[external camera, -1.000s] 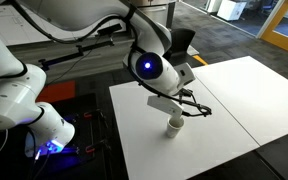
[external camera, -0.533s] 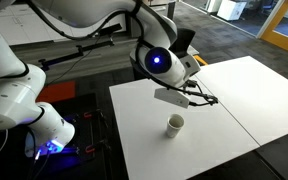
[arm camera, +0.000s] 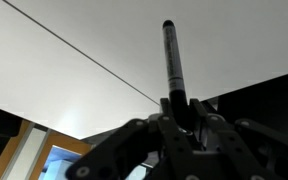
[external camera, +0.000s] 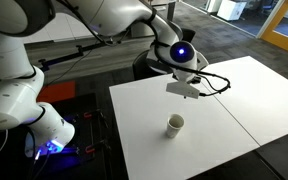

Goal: Remove the pen from the white cup and put it on the table

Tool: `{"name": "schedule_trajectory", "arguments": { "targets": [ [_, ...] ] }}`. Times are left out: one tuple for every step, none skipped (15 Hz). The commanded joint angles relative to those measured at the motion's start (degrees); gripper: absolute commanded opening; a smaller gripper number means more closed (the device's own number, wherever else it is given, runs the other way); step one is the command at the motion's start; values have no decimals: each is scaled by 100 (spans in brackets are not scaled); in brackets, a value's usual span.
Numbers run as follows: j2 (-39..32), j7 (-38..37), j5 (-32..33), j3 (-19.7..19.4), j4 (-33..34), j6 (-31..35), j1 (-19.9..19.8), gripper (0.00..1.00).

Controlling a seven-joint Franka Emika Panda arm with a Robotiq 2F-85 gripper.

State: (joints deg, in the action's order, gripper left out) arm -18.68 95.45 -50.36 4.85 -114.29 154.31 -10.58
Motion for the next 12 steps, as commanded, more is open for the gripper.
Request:
{"name": "schedule_trajectory", "arguments": {
  "targets": [
    [-497, -840, 968, -207, 568, 20, 351, 6],
    [-605, -1101, 1294, -225, 671, 32, 396, 6],
    [-715, -1368, 1621, -228, 778, 23, 416, 6],
    [-812, -1613, 1922, -224, 867, 50, 419, 6],
    [-913, -1874, 2224, -211, 972, 45, 407, 6],
    [-1016, -2170, 2557, -222, 1076, 32, 402, 6],
    [-1126, -2463, 2895, -254, 1189, 23, 412, 6],
    [-1220, -2779, 3230, -317, 1294, 3, 447, 6],
    [-1338, -3077, 3573, -375, 1419, -28, 473, 6],
    [-1442, -3344, 3886, -421, 1532, -51, 488, 6],
    [-1549, -3623, 4219, -499, 1649, -105, 530, 6],
    [-1664, -3862, 4515, -547, 1780, -186, 548, 6]
  ]
}}
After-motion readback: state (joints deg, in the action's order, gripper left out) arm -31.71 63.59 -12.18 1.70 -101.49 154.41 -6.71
